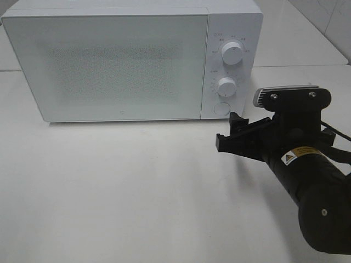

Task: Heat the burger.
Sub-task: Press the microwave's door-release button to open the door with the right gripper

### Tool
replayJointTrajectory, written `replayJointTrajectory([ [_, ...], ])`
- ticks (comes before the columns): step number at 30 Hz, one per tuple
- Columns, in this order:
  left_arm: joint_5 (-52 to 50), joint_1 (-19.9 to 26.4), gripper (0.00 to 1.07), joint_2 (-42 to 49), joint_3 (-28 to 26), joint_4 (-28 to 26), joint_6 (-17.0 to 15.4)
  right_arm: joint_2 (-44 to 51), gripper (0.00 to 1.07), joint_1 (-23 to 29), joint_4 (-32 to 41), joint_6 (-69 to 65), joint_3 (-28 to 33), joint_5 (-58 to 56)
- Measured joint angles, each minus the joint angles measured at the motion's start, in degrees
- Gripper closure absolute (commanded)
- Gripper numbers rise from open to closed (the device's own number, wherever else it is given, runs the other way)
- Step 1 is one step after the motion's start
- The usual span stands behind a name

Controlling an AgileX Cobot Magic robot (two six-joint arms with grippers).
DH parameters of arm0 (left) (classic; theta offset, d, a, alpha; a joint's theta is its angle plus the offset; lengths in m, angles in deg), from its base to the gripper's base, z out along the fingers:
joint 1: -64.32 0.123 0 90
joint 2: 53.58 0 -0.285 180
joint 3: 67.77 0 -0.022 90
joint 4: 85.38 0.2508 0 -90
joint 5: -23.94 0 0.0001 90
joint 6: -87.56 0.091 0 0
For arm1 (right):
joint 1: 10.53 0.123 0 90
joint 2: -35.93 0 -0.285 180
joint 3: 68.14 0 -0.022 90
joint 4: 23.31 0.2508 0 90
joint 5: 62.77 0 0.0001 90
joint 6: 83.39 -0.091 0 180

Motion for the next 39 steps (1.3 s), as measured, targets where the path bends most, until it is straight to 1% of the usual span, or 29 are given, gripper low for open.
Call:
replayJointTrajectory([
  [5,0.00,0.00,0.09,0.00,0.00,0.00,0.00,-1.95,0.32,0.69,0.06,1.15,-2.18,-0.06],
  [10,0.00,0.00,0.09,0.00,0.00,0.00,0.00,-2.06,0.32,0.69,0.06,0.57,-2.46,0.00],
  [13,0.00,0.00,0.09,0.00,0.00,0.00,0.00,-2.23,0.33,0.69,0.06,-2.86,-2.52,0.00],
  [14,0.00,0.00,0.09,0.00,0.00,0.00,0.00,-2.35,0.35,0.69,0.06,-6.70,-2.52,0.00],
  [17,0.00,0.00,0.09,0.00,0.00,0.00,0.00,-2.35,0.36,0.69,0.06,-9.28,-2.52,0.00],
  [19,0.00,0.00,0.09,0.00,0.00,0.06,0.00,-2.35,0.42,0.69,0.06,-22.35,-2.52,0.00],
  [20,0.00,0.00,0.09,0.00,0.00,0.06,0.00,-2.35,0.42,0.69,0.06,-22.35,-2.52,0.00],
  [21,0.00,0.00,0.09,0.00,0.00,0.06,0.00,-2.35,0.44,0.69,0.06,-26.47,-2.52,0.00],
  [22,0.00,0.00,0.09,0.00,0.00,0.06,0.00,-2.35,0.48,0.69,0.06,-34.38,-2.52,0.00],
  [23,0.00,0.00,0.09,0.00,0.00,0.06,0.00,-2.35,0.48,0.69,0.06,-34.38,-2.52,0.00],
  [24,0.00,0.00,0.09,0.00,0.00,0.06,0.00,-2.35,0.54,0.69,0.06,-43.49,-2.52,0.00],
  [25,0.00,0.00,0.09,0.00,0.00,0.06,0.00,-2.35,0.54,0.69,0.06,-43.49,-2.52,0.00],
  [26,0.00,0.00,0.09,0.00,0.00,0.06,0.00,-2.35,0.57,0.69,0.06,-48.01,-2.52,0.00],
  [27,0.00,0.00,0.09,0.00,0.00,0.06,0.00,-2.41,0.64,0.69,0.29,-55.75,-2.52,0.00],
  [28,0.00,0.00,0.09,0.00,0.00,0.06,0.00,-2.41,0.64,0.69,0.29,-55.75,-2.52,0.00],
  [29,0.00,0.00,0.09,0.00,0.00,0.06,0.00,-2.41,0.68,0.69,0.40,-58.90,-2.52,-0.11],
  [30,0.00,0.00,0.09,0.00,0.00,0.06,0.00,-2.41,0.77,0.69,0.52,-65.20,-2.52,-0.74],
  [31,0.00,0.00,0.09,0.00,0.00,0.06,0.00,-2.41,0.77,0.69,0.52,-65.20,-2.52,-0.74],
  [32,0.00,0.00,0.09,0.00,0.00,0.06,0.00,-2.41,0.81,0.69,0.52,-70.82,-2.52,-2.01],
  [33,0.00,0.00,0.09,0.00,0.00,0.11,0.00,-2.41,0.89,0.69,0.57,-73.11,-2.52,-2.46],
  [34,0.00,0.00,0.09,0.00,0.00,0.11,0.00,-2.41,0.89,0.69,0.57,-73.11,-2.52,-2.46],
  [35,0.00,0.00,0.09,0.00,0.00,0.11,0.00,-2.41,0.93,0.69,0.86,-76.83,-2.52,-3.44],
  [36,0.00,0.00,0.09,0.00,0.00,0.11,0.00,-2.41,0.93,0.69,0.86,-76.83,-2.52,-3.44],
  [38,0.00,0.00,0.09,0.00,0.00,0.11,0.00,-2.41,1.06,0.69,1.38,-80.62,-2.52,-4.93],
  [39,0.00,0.00,0.09,0.00,0.00,0.11,0.00,-2.41,1.06,0.69,1.38,-80.62,-2.52,-4.93],
])
